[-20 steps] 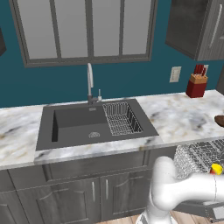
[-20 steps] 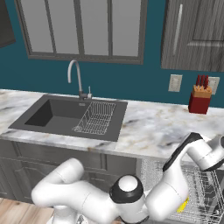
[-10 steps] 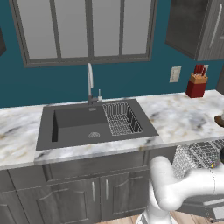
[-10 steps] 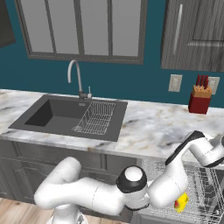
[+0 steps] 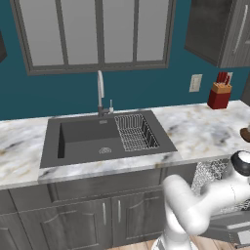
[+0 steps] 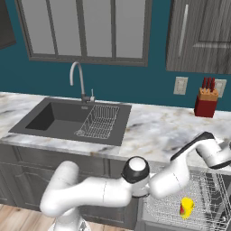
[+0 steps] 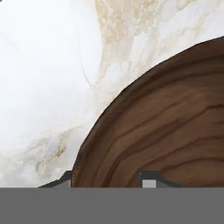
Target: Pick up the cup and bowl from the counter, place them in the dishwasher, and close the dishwasher door.
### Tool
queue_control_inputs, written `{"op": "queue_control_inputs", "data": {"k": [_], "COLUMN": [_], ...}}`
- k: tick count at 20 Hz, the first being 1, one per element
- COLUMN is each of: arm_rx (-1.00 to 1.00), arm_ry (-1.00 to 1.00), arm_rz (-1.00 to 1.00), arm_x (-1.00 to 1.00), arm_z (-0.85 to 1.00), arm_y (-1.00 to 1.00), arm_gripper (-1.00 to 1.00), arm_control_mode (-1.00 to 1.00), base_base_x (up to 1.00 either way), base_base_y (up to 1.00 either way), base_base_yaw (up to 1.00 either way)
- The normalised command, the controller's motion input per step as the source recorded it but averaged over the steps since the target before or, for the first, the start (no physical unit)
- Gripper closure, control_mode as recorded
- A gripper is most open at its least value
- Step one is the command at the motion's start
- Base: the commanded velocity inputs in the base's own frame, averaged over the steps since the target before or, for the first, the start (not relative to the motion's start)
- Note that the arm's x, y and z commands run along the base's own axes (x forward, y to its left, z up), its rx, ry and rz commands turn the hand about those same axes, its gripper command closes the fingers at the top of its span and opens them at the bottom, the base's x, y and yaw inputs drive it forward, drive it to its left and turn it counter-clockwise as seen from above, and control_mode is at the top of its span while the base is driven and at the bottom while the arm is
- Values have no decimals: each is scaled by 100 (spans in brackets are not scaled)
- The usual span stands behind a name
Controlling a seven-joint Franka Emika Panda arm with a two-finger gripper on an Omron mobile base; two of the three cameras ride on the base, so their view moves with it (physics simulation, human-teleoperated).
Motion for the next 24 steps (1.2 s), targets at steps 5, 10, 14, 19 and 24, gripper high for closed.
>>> {"op": "queue_control_inputs", "data": {"k": [5,10,14,19,24], "arm_rx": [0,0,0,0,0], "arm_ry": [-4,-4,-11,-12,-15], "arm_rz": [0,0,0,0,0], "arm_x": [8,1,-8,-16,-43], "arm_z": [-16,-4,11,5,9], "arm_y": [-23,0,0,0,0], "arm_gripper": [100,100,100,100,100], "arm_control_mode": [-100,-100,-100,-100,-100], "base_base_x": [0,0,0,0,0], "base_base_y": [0,0,0,0,0], "base_base_yaw": [0,0,0,0,0]}}
